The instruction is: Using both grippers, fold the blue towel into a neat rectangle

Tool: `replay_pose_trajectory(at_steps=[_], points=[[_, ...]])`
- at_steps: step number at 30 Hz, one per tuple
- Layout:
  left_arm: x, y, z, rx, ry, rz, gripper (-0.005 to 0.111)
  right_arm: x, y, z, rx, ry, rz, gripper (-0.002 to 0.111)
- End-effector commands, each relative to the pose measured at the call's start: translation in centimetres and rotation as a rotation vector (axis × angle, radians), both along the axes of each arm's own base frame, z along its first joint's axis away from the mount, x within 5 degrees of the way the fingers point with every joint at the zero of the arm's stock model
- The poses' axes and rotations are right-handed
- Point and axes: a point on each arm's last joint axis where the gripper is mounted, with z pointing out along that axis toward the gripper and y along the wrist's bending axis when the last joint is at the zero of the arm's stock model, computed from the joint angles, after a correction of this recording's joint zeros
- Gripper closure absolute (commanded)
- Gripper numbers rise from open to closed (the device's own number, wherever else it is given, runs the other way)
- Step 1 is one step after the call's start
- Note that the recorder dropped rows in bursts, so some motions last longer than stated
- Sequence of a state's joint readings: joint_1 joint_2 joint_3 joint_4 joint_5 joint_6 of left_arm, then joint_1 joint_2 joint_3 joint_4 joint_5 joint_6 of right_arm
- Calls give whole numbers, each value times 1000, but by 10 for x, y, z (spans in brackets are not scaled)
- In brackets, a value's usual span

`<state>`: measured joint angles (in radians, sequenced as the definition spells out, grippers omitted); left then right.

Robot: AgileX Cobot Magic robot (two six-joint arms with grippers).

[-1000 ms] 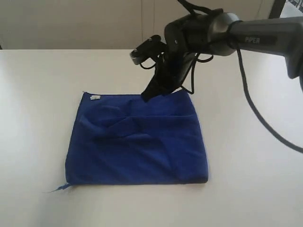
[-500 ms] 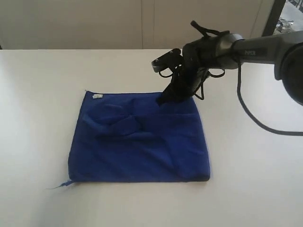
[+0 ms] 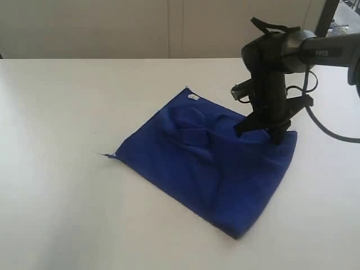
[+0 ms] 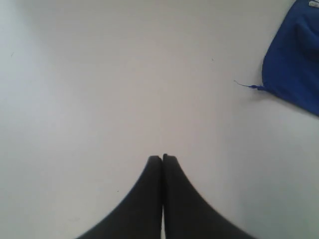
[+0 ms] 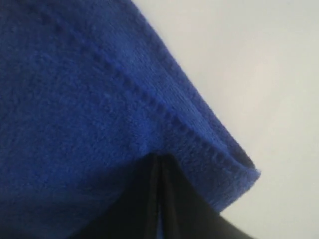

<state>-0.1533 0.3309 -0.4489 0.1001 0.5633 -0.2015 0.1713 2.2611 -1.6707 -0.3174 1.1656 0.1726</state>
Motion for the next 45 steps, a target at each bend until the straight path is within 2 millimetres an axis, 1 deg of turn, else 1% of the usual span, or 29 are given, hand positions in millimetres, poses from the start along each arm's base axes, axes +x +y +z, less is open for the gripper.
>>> replay_pose_trajectory(at_steps=[1,2,3,4,5,6,7,9,10,11,13,17,20,23,26,30,40,44,45], points=[[-1,0,-2,6,9,2,107,-14,-4,1,10,88,6,108],[-1,0,-2,6,9,2,107,-14,-4,9,13,72,8,108],[-1,0,-2,6,9,2,107,-15,-4,26,17,31,11,108],[-1,0,-2,6,9,2,107,-16,-5,38,22,3,14,108],[-1,0,-2,6,9,2,107,-19,0,65,48,-73,41,108],[-1,0,-2,6,9,2,107,-21,11,87,104,-158,90,108],[-1,0,-2,6,9,2,107,-22,17,96,138,-192,120,108],[-1,0,-2,6,9,2,107,-27,37,112,237,-265,208,108],[-1,0,-2,6,9,2,107,-30,50,117,292,-288,247,108],[-1,0,-2,6,9,2,107,-36,70,118,348,-295,313,108],[-1,0,-2,6,9,2,107,-43,95,113,399,-282,382,108],[-1,0,-2,6,9,2,107,-59,139,91,436,-261,501,108],[-1,0,-2,6,9,2,107,-65,166,77,444,-258,572,108],[-1,0,-2,6,9,2,107,-68,185,60,450,-256,612,108],[-1,0,-2,6,9,2,107,-67,195,42,451,-255,623,108],[-1,0,-2,6,9,2,107,-63,199,24,466,-250,590,108],[-1,0,-2,6,9,2,107,-53,207,2,503,-287,547,108],[-1,0,-2,6,9,2,107,-38,216,-3,539,-370,464,108],[-1,0,-2,6,9,2,107,-34,219,-8,547,-382,440,108]])
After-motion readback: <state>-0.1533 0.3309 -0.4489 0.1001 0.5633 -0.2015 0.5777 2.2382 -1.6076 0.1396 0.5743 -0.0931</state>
